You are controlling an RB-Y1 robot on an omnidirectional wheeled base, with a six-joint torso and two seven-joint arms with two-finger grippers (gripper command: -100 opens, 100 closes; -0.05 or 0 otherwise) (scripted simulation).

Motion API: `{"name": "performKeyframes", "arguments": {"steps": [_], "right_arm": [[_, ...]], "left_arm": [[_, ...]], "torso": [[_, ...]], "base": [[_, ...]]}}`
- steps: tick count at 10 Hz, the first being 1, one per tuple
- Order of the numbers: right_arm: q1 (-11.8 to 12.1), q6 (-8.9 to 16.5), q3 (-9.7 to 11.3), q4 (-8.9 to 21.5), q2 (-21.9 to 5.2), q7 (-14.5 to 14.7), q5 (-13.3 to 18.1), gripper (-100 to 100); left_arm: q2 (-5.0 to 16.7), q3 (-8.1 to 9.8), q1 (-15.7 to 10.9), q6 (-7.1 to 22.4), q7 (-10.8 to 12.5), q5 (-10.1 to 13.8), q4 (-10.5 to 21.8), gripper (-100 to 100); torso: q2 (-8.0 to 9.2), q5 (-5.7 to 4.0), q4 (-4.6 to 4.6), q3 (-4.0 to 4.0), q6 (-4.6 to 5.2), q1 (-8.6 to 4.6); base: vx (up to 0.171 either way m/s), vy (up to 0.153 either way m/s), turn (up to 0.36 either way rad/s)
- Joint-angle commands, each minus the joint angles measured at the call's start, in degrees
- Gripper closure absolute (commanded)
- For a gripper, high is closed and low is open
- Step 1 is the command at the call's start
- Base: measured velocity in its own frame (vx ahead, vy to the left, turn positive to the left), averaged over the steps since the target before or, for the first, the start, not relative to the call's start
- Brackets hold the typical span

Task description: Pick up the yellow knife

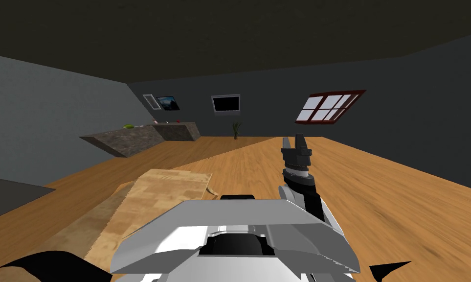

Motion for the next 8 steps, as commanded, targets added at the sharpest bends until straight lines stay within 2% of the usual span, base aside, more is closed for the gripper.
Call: {"name": "performKeyframes", "arguments": {"steps": [1,4,5,6,7,8], "right_arm": [[0.0,0.0,0.0,0.0,0.0,0.0,0.0,0],[-0.01,0.0,0.0,0.0,0.0,0.0,0.0,0],[-0.01,0.0,0.0,0.0,0.0,0.0,0.0,0],[0.0,0.0,0.0,0.0,0.0,0.0,0.0,0],[0.0,0.0,0.0,0.0,0.0,0.0,0.0,0],[-0.01,0.0,0.0,0.0,0.01,0.0,0.0,0]], "left_arm": [[0.36,0.42,0.22,0.65,-0.09,1.15,1.85,-100],[0.37,1.42,1.88,3.83,1.41,3.94,5.59,-100],[0.41,1.55,2.17,4.32,1.71,4.43,6.29,-100],[0.05,1.31,2.08,3.69,1.41,3.87,5.44,-100],[0.07,1.34,2.12,3.88,1.53,3.95,5.54,0],[-0.1,0.63,0.85,2.41,1.42,3.13,7.27,-100]], "torso": [[0.0,0.0,0.0,0.0,0.0,0.0],[0.21,-0.01,0.05,0.12,0.0,-0.05],[0.16,0.0,0.04,0.09,0.0,-0.02],[0.11,0.01,0.02,0.06,0.0,0.05],[0.22,-0.01,0.04,0.12,-0.01,-0.09],[0.33,-0.04,0.07,0.19,-0.01,-0.21]], "base": [[0.068,0.057,-0.043],[0.06,0.055,-0.101],[0.089,0.084,-0.062],[0.039,0.041,-0.011],[0.007,0.008,-0.001],[-0.013,0.021,0.024]]}}
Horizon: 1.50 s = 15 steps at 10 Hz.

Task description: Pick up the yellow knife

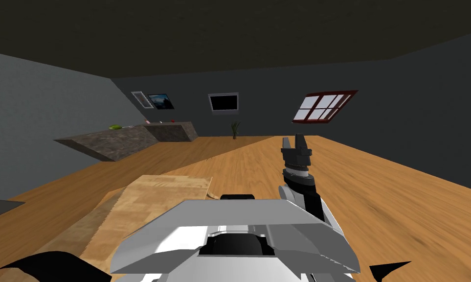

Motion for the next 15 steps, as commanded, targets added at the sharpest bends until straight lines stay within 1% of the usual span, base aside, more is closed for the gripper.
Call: {"name": "performKeyframes", "arguments": {"steps": [1,2,3,4,8,9,10,11,13,14,15], "right_arm": [[0.0,0.0,0.0,0.0,0.0,0.0,0.0,0],[0.0,0.0,0.0,0.0,0.0,0.0,0.0,0],[0.0,0.0,0.0,0.0,0.0,0.0,0.0,0],[0.0,0.0,0.0,0.0,0.0,0.0,0.0,0],[0.0,0.0,0.0,0.0,0.0,0.0,0.0,0],[0.0,0.0,0.0,0.0,0.0,0.0,0.0,0],[0.0,0.0,0.0,0.0,0.0,0.0,0.0,0],[0.0,0.0,0.01,0.0,0.01,0.0,0.0,0],[0.0,0.0,0.01,0.0,0.01,0.0,0.0,0],[0.0,0.0,0.01,0.0,0.0,0.0,0.0,0],[0.0,0.0,0.0,0.0,0.0,0.0,0.0,0]], "left_arm": [[-0.08,-0.67,-1.23,-1.44,-0.03,-0.79,1.64,-100],[-0.17,-1.02,-1.86,-2.16,-0.08,-1.19,2.51,-100],[-0.08,-0.75,-1.41,-1.62,-0.16,-0.81,2.02,-100],[-0.07,-0.79,-1.51,-1.82,-0.18,-0.86,2.18,100],[-0.17,-0.93,-1.4,-1.28,-0.2,-0.77,2.26,100],[-0.17,-0.92,-1.39,-1.3,-0.19,-0.78,2.26,0],[-0.26,-1.37,-2.49,-2.89,-0.13,-1.59,3.39,100],[-0.04,-0.49,-0.92,-1.08,0.0,-0.59,1.2,100],[0.09,0.04,0.03,0.0,0.07,0.02,-0.11,100],[0.0,-0.14,-0.25,-0.71,-0.2,-0.12,0.51,100],[0.02,-0.08,-0.18,-0.59,-0.19,-0.08,0.38,0]], "torso": [[0.0,0.0,0.0,0.0,0.0,0.0],[0.05,0.0,0.01,0.03,0.0,0.02],[0.06,0.01,0.02,0.04,0.01,0.03],[0.04,-0.01,0.01,0.02,0.0,-0.02],[0.09,-0.04,0.1,0.1,0.03,-0.03],[0.11,-0.03,0.1,0.11,0.03,-0.02],[0.11,-0.02,0.11,0.11,0.03,-0.01],[0.15,0.06,0.16,0.16,0.05,0.11],[0.14,0.11,0.19,0.17,0.06,0.2],[0.15,0.13,0.18,0.17,0.05,0.22],[0.18,0.18,0.2,0.19,0.04,0.29]], "base": [[-0.023,0.026,0.024],[-0.02,0.028,0.014],[-0.008,0.013,-0.001],[0.0,0.0,0.0],[0.0,0.0,0.0],[0.0,0.0,0.0],[-0.007,0.009,0.016],[0.009,-0.016,-0.028],[0.017,-0.021,-0.019],[0.006,-0.008,-0.001],[0.0,0.0,0.0]]}}
